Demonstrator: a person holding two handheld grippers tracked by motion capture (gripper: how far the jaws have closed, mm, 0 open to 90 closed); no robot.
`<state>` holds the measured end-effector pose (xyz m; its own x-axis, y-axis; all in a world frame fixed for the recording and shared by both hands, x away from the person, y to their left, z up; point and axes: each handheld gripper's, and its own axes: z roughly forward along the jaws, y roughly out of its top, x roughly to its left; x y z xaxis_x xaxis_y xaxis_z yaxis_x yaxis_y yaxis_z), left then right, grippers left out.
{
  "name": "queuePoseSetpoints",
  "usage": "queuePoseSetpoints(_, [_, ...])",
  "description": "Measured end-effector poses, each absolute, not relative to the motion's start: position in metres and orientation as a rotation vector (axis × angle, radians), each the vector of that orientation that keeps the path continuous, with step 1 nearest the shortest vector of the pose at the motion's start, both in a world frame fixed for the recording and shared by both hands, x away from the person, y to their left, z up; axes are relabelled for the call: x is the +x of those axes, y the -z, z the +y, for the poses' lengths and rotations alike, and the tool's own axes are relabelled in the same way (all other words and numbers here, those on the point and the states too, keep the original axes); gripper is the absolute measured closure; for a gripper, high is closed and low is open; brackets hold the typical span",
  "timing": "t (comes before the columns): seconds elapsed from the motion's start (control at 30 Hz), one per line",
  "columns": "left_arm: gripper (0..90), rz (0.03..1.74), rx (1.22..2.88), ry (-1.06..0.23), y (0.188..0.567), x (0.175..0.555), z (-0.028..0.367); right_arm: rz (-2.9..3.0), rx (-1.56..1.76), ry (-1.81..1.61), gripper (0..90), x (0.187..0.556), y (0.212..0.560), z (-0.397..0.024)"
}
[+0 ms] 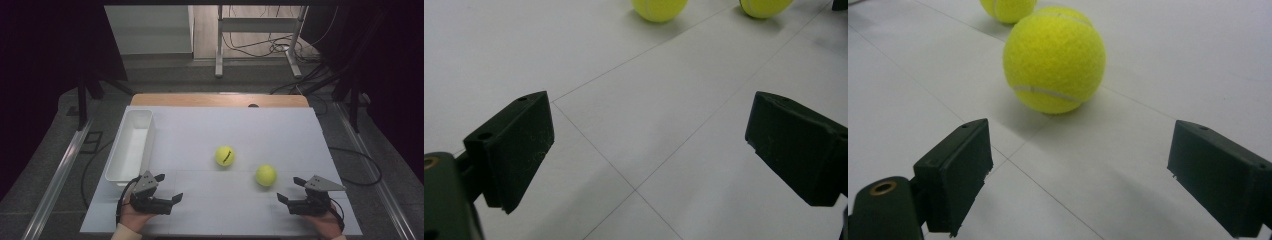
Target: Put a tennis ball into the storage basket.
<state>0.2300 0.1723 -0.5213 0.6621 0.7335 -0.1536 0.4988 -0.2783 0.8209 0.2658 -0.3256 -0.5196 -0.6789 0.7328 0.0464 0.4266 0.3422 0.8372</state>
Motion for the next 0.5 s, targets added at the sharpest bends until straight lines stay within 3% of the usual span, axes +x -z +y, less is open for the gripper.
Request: queuePoseSetpoints(0.5, [6.4, 0.939, 1.975, -0.323, 0.5232, 0.2332, 0.1693, 2.273, 1.063, -1.249, 11.4, 0.2645, 0.5214, -0.3265])
